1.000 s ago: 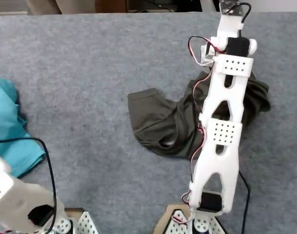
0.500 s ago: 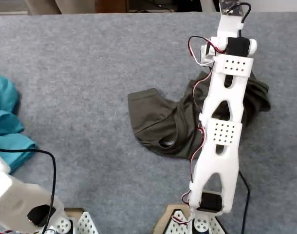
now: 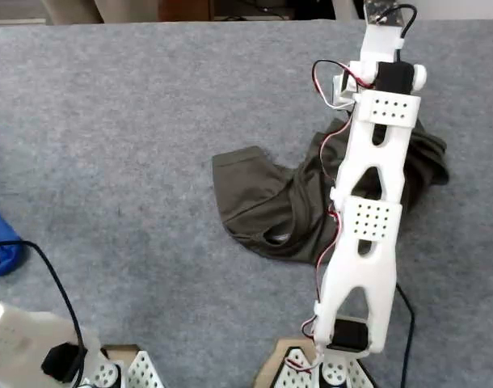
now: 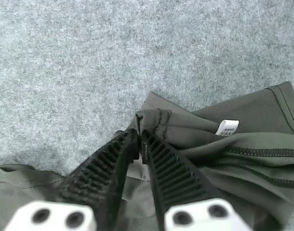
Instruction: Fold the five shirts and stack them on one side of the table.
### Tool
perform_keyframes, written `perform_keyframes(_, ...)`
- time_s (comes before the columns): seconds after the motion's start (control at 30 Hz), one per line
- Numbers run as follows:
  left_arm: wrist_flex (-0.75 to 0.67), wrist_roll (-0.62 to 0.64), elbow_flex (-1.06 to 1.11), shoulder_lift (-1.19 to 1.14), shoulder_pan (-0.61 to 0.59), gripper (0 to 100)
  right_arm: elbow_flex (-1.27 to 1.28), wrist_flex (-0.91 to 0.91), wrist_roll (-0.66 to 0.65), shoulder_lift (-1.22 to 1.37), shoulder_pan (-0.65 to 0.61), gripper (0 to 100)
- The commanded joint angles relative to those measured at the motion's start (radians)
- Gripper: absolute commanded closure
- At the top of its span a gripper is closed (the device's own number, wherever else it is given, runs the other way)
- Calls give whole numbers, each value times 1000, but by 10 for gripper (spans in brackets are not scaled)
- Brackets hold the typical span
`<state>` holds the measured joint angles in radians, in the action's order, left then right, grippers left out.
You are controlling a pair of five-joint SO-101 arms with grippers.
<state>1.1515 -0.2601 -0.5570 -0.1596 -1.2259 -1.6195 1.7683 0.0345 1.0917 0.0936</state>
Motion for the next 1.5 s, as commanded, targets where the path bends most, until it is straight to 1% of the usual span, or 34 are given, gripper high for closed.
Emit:
perform_keyframes(0.0,-103,9,40,15,14,976,-41,18,-9,-93,-21,994)
perform_keyframes(0.07,-141,9,103,15,17,974,-41,18,-9,-93,-18,994)
perform_keyframes(0.13,-147,9,152,18,20,940,-38,18,-9,-91,-16,994)
perform_keyframes(0.2,-146,18,184,25,26,845,-33,18,-9,-99,-12,994)
perform_keyframes(0.23,-144,51,193,27,23,785,-36,18,-9,-101,-12,994)
perform_keyframes(0.3,-117,167,195,28,15,664,-31,18,-9,-116,-15,994)
perform_keyframes(0.33,-92,212,180,31,5,617,-25,18,-9,-125,-18,994)
perform_keyframes(0.37,-61,230,155,42,-5,587,-19,18,-9,-137,-19,994)
perform_keyframes(0.53,66,201,20,117,-12,596,19,18,-9,-228,-19,994)
perform_keyframes(0.67,166,192,-75,193,-8,619,105,18,-9,-357,-19,994)
perform_keyframes(0.77,230,192,-110,245,-9,640,236,18,-9,-489,-21,994)
perform_keyframes(0.87,338,190,-127,311,-12,643,432,18,-34,-656,-44,994)
perform_keyframes(1.0,456,190,-123,389,-9,643,736,17,-123,-908,-142,994)
perform_keyframes(1.17,522,190,-121,410,-8,643,1007,12,-158,-1185,-357,994)
perform_keyframes(1.23,568,190,-120,410,-5,643,1064,3,-158,-1262,-450,994)
perform_keyframes(1.3,586,190,-77,410,28,644,1084,-15,-158,-1317,-526,994)
perform_keyframes(1.37,586,190,32,418,81,645,1084,-29,-158,-1357,-579,994)
perform_keyframes(1.47,585,189,203,420,184,647,1084,-75,-158,-1391,-618,994)
